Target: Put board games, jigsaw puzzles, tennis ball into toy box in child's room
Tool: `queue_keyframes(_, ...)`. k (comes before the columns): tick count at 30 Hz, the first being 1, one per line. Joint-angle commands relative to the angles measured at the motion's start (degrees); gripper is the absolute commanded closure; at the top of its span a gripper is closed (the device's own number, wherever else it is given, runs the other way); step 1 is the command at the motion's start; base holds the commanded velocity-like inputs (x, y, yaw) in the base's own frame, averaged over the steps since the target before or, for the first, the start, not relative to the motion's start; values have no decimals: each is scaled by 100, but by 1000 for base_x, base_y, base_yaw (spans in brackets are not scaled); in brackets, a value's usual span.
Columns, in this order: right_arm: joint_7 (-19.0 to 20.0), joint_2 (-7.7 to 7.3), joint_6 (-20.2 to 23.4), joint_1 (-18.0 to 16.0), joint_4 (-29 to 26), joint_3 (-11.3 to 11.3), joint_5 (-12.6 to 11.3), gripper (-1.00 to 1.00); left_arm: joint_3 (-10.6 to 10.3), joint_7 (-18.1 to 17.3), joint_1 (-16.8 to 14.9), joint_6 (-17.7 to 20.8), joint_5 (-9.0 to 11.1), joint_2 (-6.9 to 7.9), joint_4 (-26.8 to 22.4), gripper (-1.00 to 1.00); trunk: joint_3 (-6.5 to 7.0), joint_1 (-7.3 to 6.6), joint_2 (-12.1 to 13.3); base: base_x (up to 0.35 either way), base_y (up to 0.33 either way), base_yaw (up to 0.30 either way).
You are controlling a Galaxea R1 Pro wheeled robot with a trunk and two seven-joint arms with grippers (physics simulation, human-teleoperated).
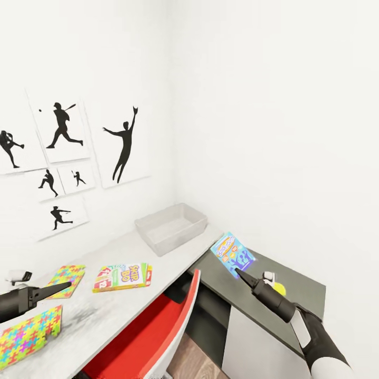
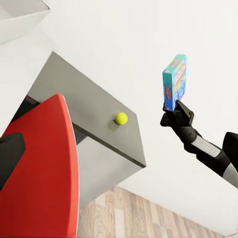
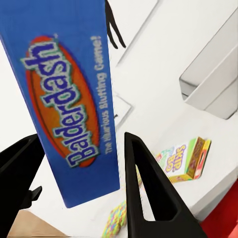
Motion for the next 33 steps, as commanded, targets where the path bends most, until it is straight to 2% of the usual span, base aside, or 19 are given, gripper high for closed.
queue_keyframes(1, 14, 0, 58, -1, 0, -9, -22, 100, 0, -29, -3, 61, -11, 0, 2, -100, -2, 2, -5, 0, 2, 285)
queue_keyframes(8, -10, 0, 58, -1, 0, -9, -22, 100, 0, -29, -4, 61, -11, 0, 2, -100, -2, 2, -5, 31, 1, 285)
queue_keyframes(21, -29, -1, 58, -1, 0, -9, -22, 100, 3, -29, -4, 61, -11, 5, 2, -100, -2, 2, -5, 142, 43, 285)
queue_keyframes(30, -36, 0, 58, -1, 0, -7, -22, 100, 3, -29, -5, 61, -11, 8, 2, -100, -2, 2, -5, 144, -99, 285)
queue_keyframes(33, -38, -2, 58, -1, 0, 96, -21, 100, 3, -29, -5, 61, -11, 8, 2, -100, -2, 2, -5, 81, -40, 285)
